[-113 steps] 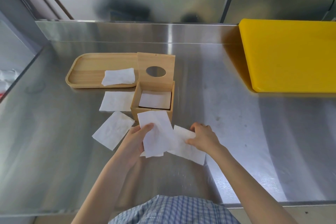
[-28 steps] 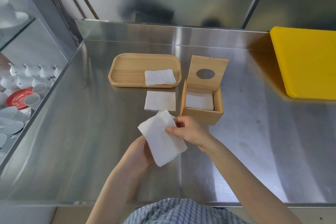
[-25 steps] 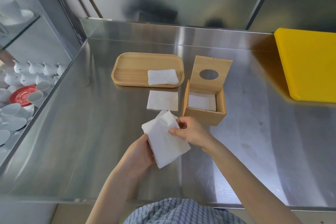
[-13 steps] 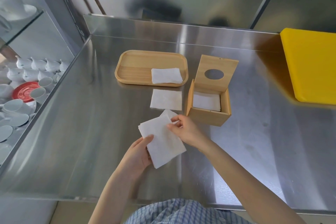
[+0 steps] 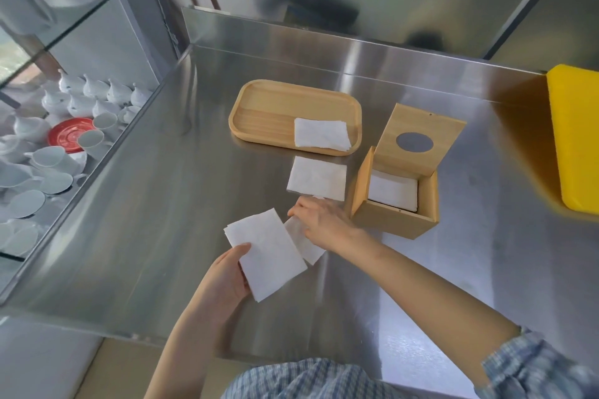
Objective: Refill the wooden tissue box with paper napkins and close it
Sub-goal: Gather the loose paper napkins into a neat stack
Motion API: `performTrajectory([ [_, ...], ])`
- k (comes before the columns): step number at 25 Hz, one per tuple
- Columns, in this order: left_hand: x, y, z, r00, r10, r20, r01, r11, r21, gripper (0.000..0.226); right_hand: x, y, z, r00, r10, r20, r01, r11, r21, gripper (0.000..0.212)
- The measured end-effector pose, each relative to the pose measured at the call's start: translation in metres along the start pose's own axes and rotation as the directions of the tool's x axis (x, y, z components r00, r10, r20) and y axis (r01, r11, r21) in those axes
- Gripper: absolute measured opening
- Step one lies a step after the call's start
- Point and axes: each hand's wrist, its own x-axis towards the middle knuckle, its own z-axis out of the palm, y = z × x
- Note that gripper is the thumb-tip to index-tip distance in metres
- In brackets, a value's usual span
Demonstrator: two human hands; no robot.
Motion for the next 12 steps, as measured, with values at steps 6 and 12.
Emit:
performTrajectory([
  [6,0.000,0.000,0.004,1.000,0.009,0.007,-0.009,0.999,0.035,0.023,-0.006,0.001,0.005,0.994,0.055,-0.098,-0.055,0.998,-0.005,0.024],
  [12,-0.002,0.003,0.007,0.999,0.025,0.025,-0.026,0.999,0.044,0.023,-0.015,0.003,-0.009,0.989,0.113,-0.098,-0.097,0.983,0.155,0.011],
])
